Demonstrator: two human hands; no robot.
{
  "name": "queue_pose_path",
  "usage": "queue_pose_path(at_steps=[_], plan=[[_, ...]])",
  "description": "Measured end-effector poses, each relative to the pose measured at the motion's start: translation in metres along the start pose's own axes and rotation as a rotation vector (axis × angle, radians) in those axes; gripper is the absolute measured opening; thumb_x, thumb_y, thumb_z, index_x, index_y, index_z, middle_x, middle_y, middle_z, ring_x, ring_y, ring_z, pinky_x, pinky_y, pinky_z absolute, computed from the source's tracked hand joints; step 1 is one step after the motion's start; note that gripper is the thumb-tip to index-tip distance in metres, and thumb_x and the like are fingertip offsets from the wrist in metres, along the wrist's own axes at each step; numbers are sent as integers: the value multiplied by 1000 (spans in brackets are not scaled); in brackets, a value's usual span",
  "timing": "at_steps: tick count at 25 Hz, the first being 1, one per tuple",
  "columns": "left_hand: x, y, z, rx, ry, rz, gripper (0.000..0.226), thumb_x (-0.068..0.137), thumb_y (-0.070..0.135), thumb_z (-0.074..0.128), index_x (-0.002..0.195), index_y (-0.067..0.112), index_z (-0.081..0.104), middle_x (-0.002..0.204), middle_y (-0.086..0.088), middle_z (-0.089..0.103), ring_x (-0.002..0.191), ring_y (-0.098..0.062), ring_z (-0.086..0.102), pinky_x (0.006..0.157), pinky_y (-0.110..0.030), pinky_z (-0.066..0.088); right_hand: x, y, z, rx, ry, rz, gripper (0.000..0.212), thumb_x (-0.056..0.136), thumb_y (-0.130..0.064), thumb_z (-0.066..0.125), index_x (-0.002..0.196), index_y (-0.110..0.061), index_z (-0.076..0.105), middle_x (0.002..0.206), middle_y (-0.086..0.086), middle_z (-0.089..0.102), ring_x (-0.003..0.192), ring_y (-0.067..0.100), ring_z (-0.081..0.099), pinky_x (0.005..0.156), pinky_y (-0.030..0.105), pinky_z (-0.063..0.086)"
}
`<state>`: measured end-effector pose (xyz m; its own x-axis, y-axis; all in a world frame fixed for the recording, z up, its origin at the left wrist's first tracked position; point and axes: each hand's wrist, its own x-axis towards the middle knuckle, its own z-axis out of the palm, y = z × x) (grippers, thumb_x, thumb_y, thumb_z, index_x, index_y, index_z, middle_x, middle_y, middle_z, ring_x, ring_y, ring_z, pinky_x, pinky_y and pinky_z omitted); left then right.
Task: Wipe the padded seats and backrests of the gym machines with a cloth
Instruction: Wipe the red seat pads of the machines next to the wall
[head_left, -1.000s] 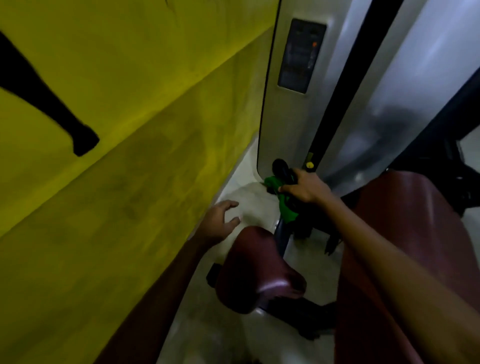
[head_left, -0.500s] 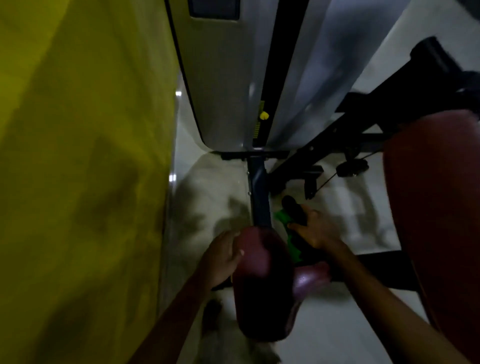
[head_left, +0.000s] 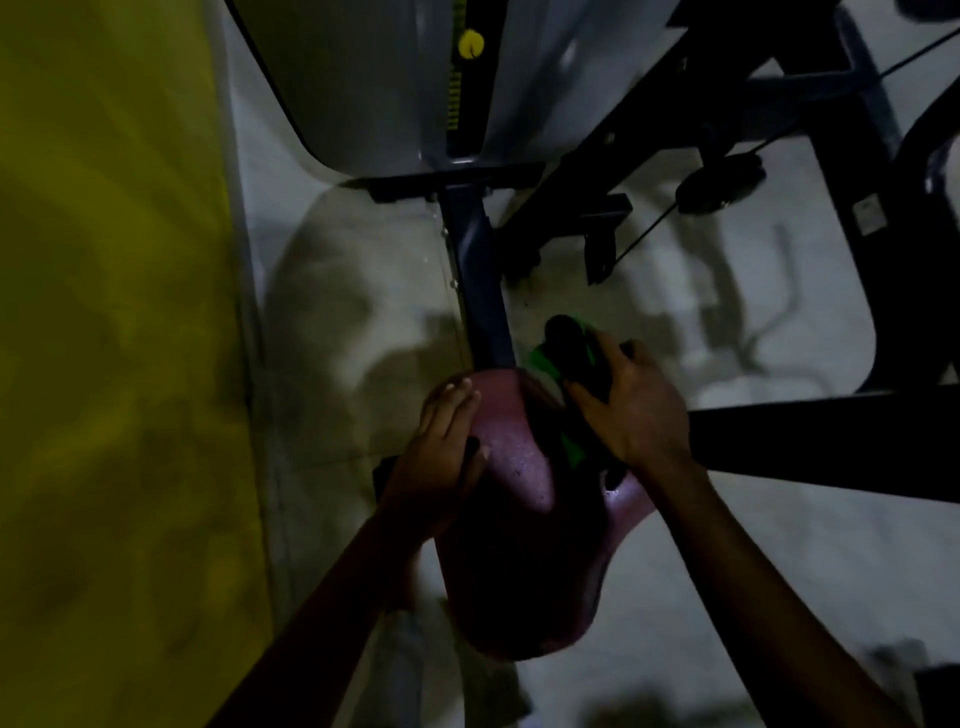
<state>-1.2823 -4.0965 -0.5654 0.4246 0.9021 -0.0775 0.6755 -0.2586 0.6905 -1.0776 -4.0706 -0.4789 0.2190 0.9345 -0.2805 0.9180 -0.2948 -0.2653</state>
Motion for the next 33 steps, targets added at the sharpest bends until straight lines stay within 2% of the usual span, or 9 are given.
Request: queue_pose_path(at_steps=[4,7,10,14,19,24,27,30,33], plan=[[15,5,18,164,-96,193,55,93,31,40,137,-1,44,144,-17,43,137,-23,25,116,-28,9,-33,60,12,-99,41,240,66,86,-38,61,145,-27,34,121,20,48,103,40,55,79,42,47],[25,-3,35,354,-172,336,57,92,34,39,140,4,42,146,-12,44,138,-20,27,116,-31,7,-65,64,61,-157,146,281,63,78,-42,54,137,-22,48,118,27,48,97,43,53,75,47,47],[28,-14,48,459,-174,489,57,91,33,36,141,7,37,146,-10,44,137,-22,31,113,-38,16,-97,43,99,-217,225,133,69,69,-53,42,134,-27,46,124,25,43,94,34,44,69,42,45],[27,-13,39,423,-177,485,56,92,35,37,142,8,41,147,-8,42,137,-21,35,111,-40,25,-95,73,96,-325,236,-129,69,70,-54,41,136,-34,38,125,18,41,91,32,46,69,38,44],[37,-17,15,452,-342,545,59,92,41,36,143,10,42,150,-5,39,137,-20,35,111,-34,24,-67,59,87,-120,367,452,65,74,-44,49,136,-24,49,122,26,48,100,41,50,72,47,46],[43,-4,2,514,-435,572,61,82,38,41,134,8,52,140,-8,51,130,-21,41,106,-29,30,-130,8,121,-197,298,85,70,70,-48,43,137,-30,42,131,20,40,97,31,43,75,40,35],[53,-3,-2,503,-490,624,60,84,39,43,132,4,54,139,-12,52,128,-26,45,106,-31,25,-108,46,105,-326,280,-54,68,70,-49,44,136,-31,42,127,19,43,96,30,44,72,39,34],[57,-1,-5,513,-490,669,59,85,40,46,131,3,55,138,-13,52,128,-26,42,108,-33,23,-78,80,77,-137,333,439,63,76,-42,58,137,-27,46,122,24,49,94,39,54,69,45,46],[58,2,-5,496,-528,682,60,83,40,47,128,2,58,134,-13,55,124,-27,47,105,-35,28,-90,57,92,-113,356,464,63,77,-45,45,137,-27,44,126,21,44,97,37,51,69,43,47]])
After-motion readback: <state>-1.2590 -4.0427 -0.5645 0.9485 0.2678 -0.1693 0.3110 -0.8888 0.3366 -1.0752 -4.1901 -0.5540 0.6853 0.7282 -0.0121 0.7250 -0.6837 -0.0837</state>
